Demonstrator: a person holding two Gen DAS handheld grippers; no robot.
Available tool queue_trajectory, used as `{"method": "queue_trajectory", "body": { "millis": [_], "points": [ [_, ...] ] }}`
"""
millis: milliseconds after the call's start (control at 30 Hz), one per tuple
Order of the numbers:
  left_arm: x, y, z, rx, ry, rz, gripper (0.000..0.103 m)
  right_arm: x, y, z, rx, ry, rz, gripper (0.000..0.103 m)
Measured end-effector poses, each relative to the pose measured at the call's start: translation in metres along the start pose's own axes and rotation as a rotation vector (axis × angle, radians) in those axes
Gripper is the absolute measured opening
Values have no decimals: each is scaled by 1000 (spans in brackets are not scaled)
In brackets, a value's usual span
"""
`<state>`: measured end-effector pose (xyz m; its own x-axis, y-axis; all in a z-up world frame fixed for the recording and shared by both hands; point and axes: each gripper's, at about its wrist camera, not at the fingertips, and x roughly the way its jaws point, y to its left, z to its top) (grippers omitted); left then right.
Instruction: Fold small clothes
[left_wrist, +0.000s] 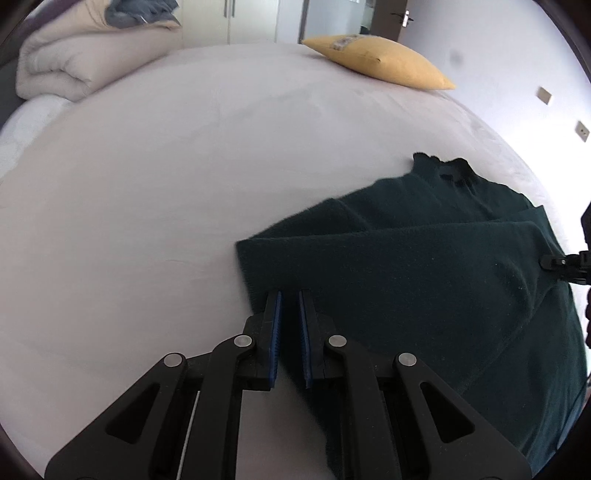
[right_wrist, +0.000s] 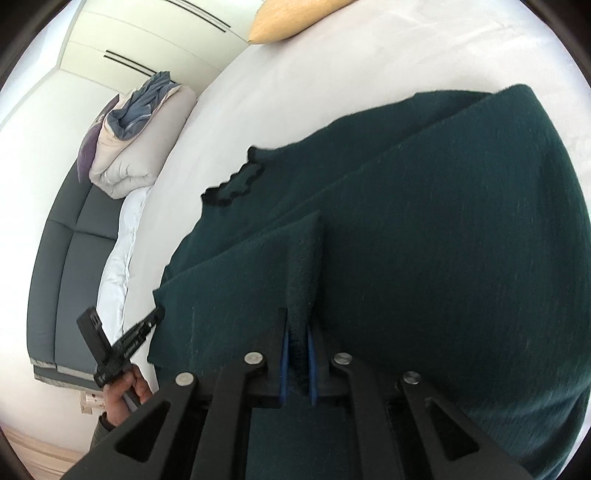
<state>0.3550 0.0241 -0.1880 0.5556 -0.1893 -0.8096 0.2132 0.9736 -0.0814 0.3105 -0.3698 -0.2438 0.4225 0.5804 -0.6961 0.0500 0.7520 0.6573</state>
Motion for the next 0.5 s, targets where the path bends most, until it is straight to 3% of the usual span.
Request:
{"method": "queue_trajectory", "body": {
  "millis": [100,200,267,300,333,500],
  "points": [
    [-33,-24,-5,59,-66,-24,9,-5,-2,0,1,-22,-4,12],
    [-28,-48,-13,153,-18,-22,9,-5,-8,5,22,-45,-8,10],
    [-4,-46,-19,163,64,15,9,-3,-8,7,12,-52,-23,10],
    [4,-40,-23,147,70,-3,9,-2,-9,7,11,-52,-26,9],
    [1,-32,-26,125,20,-35,11,-1,-9,6,12,-52,-27,9],
    [-6,-34,-31,166,16,-10,11,-5,-11,5,18,-69,-11,9]
  ]
}}
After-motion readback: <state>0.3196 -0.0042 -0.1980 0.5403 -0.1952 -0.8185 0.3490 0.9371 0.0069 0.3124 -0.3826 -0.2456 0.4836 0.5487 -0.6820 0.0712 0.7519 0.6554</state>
